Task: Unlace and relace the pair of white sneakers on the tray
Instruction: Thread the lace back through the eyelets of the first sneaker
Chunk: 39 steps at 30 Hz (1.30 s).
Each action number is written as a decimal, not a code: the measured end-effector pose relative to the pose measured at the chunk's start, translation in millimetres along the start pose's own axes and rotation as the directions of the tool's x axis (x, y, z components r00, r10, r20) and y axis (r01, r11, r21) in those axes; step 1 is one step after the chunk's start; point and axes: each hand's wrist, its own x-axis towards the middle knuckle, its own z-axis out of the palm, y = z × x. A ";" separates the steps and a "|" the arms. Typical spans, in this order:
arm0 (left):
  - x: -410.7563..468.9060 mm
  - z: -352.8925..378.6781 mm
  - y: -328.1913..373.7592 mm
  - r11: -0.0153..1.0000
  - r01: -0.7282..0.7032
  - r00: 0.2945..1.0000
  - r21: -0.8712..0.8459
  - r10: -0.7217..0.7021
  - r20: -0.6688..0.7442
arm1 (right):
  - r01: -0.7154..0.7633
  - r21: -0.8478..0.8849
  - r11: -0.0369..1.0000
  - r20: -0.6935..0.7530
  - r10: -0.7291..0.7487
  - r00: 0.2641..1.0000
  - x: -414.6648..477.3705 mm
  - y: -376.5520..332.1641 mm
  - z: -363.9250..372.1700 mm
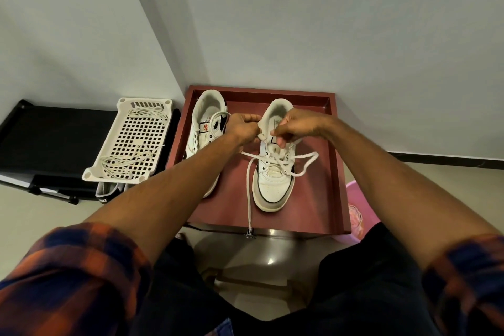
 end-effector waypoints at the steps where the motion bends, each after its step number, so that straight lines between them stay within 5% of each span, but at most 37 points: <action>1: 0.4 -0.3 -0.1 1.000 0.000 1.000 -0.004 0.000 0.002 | -0.009 -0.030 1.000 -0.027 0.009 1.000 2.0 -1.0 1.5; 8: 1.4 -1.4 -0.7 1.000 -0.008 1.000 0.000 0.008 -0.003 | 0.010 -0.507 0.862 -0.012 -0.019 1.000 23.5 -8.7 29.3; 19: 1.0 -1.8 -3.1 0.999 -0.029 1.000 0.013 0.029 0.002 | 0.069 -0.447 0.892 0.132 -0.011 0.991 28.0 -3.4 20.0; 26: 4.3 -1.5 -10.8 0.996 -0.078 0.995 0.040 0.080 -0.052 | 0.003 -0.235 0.972 0.133 0.029 0.991 14.7 1.0 -3.8; 34: 3.4 -3.9 -5.8 0.989 -0.112 0.994 0.098 0.112 0.006 | -0.062 -0.301 0.951 0.107 0.099 0.989 24.5 -12.9 13.9; 39: 10.9 -3.4 -6.7 0.950 -0.158 0.987 0.270 0.157 0.025 | 0.026 -0.541 0.841 0.051 0.002 0.999 26.9 -7.9 29.1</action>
